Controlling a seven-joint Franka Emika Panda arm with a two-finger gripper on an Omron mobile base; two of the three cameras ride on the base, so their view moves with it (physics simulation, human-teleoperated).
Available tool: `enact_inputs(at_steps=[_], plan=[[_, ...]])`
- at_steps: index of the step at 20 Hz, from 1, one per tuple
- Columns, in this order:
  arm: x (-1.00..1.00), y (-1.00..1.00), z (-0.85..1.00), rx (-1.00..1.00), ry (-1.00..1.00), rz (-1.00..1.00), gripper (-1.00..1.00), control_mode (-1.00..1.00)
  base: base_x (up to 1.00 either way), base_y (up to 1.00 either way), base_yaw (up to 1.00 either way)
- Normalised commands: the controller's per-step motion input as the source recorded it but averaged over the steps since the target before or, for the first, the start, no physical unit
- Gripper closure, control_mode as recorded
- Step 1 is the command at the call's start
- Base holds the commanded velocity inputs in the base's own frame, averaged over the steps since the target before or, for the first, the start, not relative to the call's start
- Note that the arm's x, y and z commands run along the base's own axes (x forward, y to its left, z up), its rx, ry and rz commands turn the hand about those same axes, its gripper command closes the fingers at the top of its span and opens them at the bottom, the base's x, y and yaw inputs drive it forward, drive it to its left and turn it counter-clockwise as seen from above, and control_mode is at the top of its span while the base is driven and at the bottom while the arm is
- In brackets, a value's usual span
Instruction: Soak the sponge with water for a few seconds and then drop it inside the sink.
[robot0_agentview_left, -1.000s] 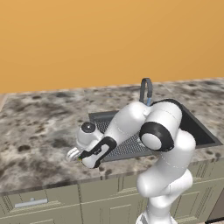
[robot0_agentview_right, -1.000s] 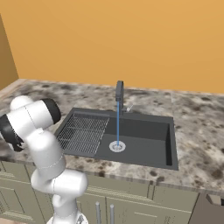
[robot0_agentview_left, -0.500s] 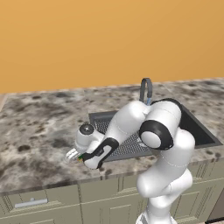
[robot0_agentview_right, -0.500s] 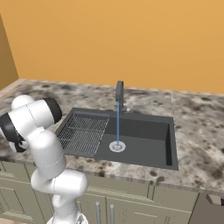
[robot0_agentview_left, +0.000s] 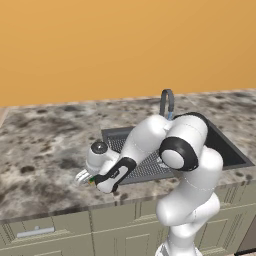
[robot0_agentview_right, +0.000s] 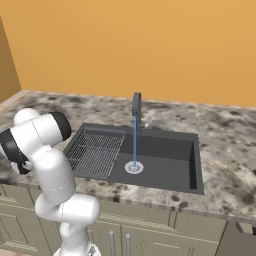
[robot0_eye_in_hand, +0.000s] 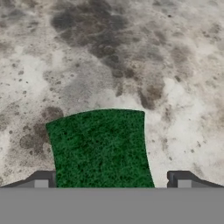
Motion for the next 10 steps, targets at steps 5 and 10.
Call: enact_inputs(at_steps=[5, 10], plan=[[0.0, 0.0, 0.0, 0.0, 0.0, 0.0, 1.0, -1.0, 0.0, 0.0, 0.0], [0.0, 0.0, 0.0, 0.0, 0.0, 0.0, 1.0, -1.0, 0.0, 0.0, 0.0]])
